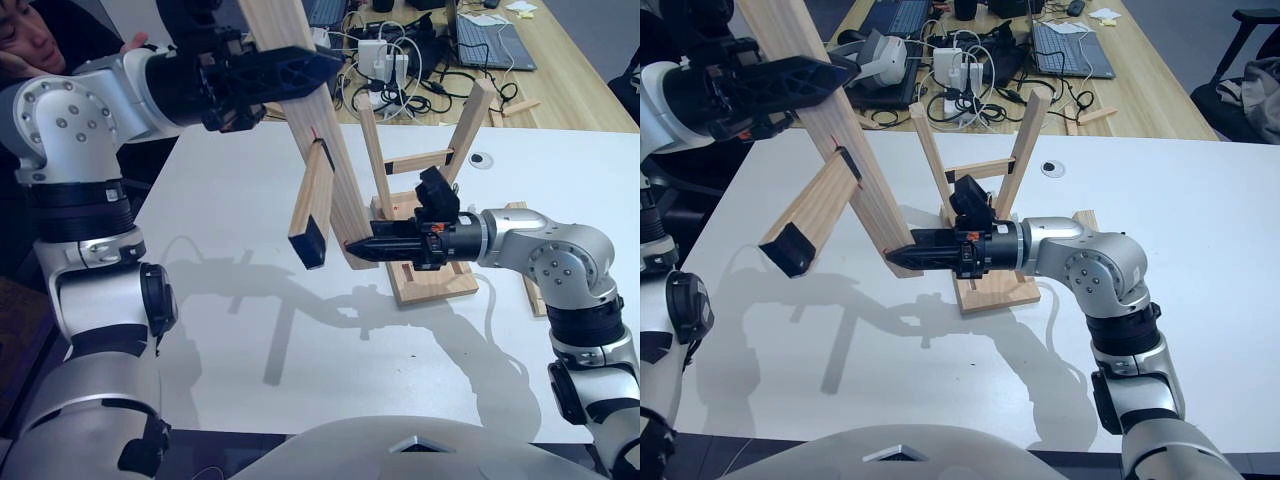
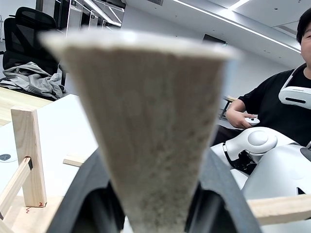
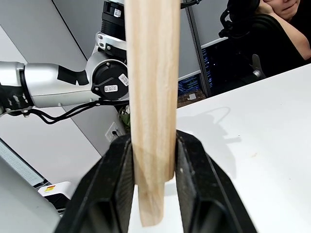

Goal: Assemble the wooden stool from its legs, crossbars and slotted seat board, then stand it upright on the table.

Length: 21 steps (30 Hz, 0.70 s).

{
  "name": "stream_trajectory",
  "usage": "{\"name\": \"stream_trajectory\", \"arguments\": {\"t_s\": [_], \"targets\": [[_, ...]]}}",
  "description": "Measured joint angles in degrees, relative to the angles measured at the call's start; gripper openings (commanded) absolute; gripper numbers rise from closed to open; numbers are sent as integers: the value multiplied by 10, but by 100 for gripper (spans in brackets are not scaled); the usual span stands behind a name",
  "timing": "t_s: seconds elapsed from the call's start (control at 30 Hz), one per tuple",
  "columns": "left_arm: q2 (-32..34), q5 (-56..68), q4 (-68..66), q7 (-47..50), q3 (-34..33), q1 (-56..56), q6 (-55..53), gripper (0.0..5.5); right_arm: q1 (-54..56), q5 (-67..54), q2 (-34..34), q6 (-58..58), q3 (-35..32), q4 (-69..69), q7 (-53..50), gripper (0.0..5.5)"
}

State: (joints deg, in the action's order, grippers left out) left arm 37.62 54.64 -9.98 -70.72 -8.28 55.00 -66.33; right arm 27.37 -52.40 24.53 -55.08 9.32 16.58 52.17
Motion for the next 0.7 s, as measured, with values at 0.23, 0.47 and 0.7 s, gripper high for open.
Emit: {"name": "stream_trajectory", "arguments": {"t_s": [0.23, 0.47, 0.7], "targets": [[-17, 30, -1, 28, -25, -1, -28, 103, 0, 1, -6, 10, 0, 0, 5, 168], [-27, 39, -6, 70, -45, -18, -43, 103, 0, 26, 6, 12, 6, -29, 11, 285], [-30, 11, -25, 109, -52, -30, -2, 102, -25, 79, 77, 13, -12, -48, 10, 293]]}}
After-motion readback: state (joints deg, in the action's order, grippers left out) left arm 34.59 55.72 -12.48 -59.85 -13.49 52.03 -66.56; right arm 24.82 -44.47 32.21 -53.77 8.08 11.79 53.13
